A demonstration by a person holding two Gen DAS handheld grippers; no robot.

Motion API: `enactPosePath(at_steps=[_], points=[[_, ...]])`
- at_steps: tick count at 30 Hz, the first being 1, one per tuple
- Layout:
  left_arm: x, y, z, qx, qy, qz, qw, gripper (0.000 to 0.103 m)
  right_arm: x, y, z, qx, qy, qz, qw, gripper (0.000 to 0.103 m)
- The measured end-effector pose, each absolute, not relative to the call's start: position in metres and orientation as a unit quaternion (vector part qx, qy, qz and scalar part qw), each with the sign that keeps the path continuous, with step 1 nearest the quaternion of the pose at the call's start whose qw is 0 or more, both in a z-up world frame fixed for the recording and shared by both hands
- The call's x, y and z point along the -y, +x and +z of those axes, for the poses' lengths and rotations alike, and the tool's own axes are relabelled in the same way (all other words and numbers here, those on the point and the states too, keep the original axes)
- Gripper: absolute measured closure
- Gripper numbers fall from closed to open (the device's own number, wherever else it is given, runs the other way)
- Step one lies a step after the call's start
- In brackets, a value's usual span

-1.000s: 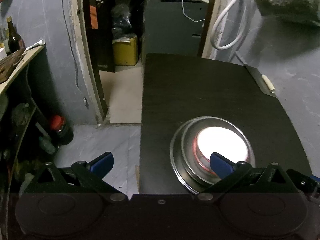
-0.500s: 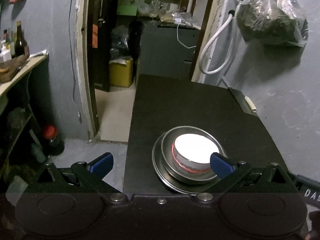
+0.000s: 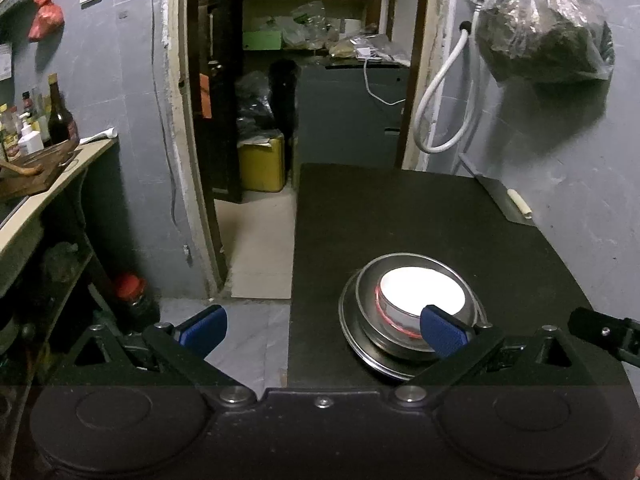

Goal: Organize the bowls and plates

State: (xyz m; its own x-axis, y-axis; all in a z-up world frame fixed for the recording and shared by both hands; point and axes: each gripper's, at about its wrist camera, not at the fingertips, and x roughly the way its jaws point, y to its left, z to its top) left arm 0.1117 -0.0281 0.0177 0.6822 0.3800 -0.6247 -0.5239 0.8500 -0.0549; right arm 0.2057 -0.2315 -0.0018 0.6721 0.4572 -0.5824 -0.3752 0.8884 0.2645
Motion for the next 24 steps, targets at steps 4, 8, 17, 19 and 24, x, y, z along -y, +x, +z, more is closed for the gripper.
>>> enactPosePath(at_steps=[4,8,17,19,24], points=[[0.026,0.108,0.017,-0.309,-0.109,0.235,0.915,0.001,0.227,0.199,0.002,-0.327,0.043,0.226,0.917,0.000],[0.019,0.104,0.019,-0.300,-0.106,0.212,0.924,0.001,0.219,0.185,0.006,-0.311,0.019,0.214,0.926,0.000],[-0.001,0.073,0.021,-0.295,-0.100,0.166,0.936,0.001,0.212,0.132,0.017,-0.280,0.030,0.160,0.946,0.000],[-0.001,0.061,0.015,-0.299,-0.100,0.150,0.937,0.001,0.212,0.114,0.016,-0.277,0.035,0.146,0.949,0.000],[-0.004,0.034,-0.006,-0.302,-0.122,0.117,0.938,0.001,0.210,0.068,0.011,-0.270,0.002,0.139,0.953,0.000]])
